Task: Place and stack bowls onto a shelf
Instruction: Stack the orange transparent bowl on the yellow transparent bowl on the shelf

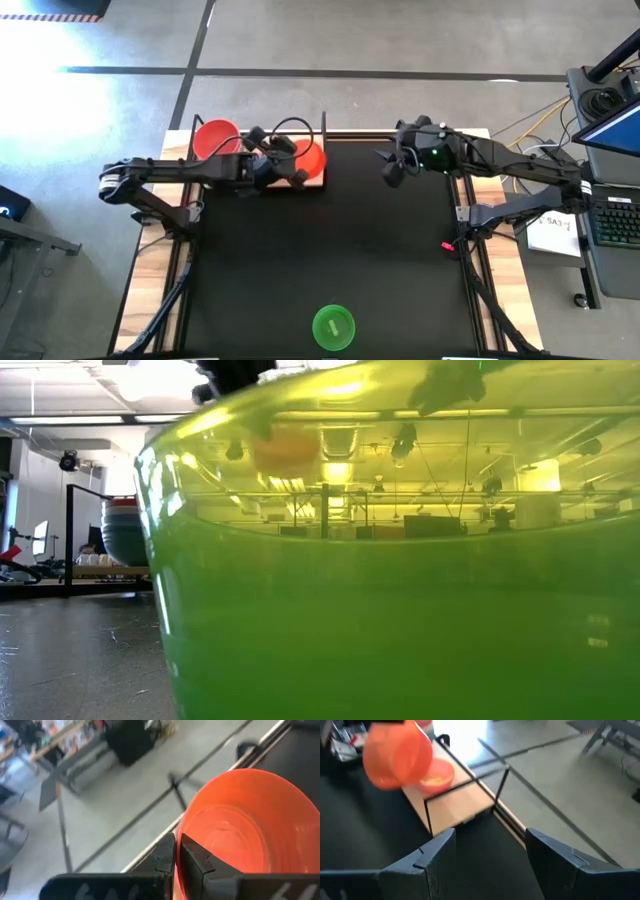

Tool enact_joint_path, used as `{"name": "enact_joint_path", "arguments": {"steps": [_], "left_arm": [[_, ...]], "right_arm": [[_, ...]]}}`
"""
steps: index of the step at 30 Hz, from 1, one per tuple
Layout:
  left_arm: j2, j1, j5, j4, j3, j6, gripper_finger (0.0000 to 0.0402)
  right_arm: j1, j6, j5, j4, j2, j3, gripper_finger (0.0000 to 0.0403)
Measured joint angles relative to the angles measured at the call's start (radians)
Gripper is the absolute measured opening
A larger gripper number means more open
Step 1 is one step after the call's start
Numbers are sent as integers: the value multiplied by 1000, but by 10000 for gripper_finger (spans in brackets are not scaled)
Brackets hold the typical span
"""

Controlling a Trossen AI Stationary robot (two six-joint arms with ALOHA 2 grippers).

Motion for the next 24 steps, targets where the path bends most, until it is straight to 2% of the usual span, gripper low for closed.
{"name": "enact_joint_path", "arguments": {"steps": [4,8,11,15,24], "left_arm": [[-9,42,0,-155,0,-126,0],[4,115,0,-182,-13,-195,0],[16,180,18,-178,-44,-224,0],[18,261,114,-149,-104,-240,0],[18,354,179,1,-221,-227,0]], "right_arm": [[0,23,0,-74,-7,0,226],[0,44,0,-91,-5,-7,226],[0,56,-1,-91,-5,-14,226],[0,57,0,-92,-5,-24,226],[0,56,0,-88,-5,-50,226]]}}
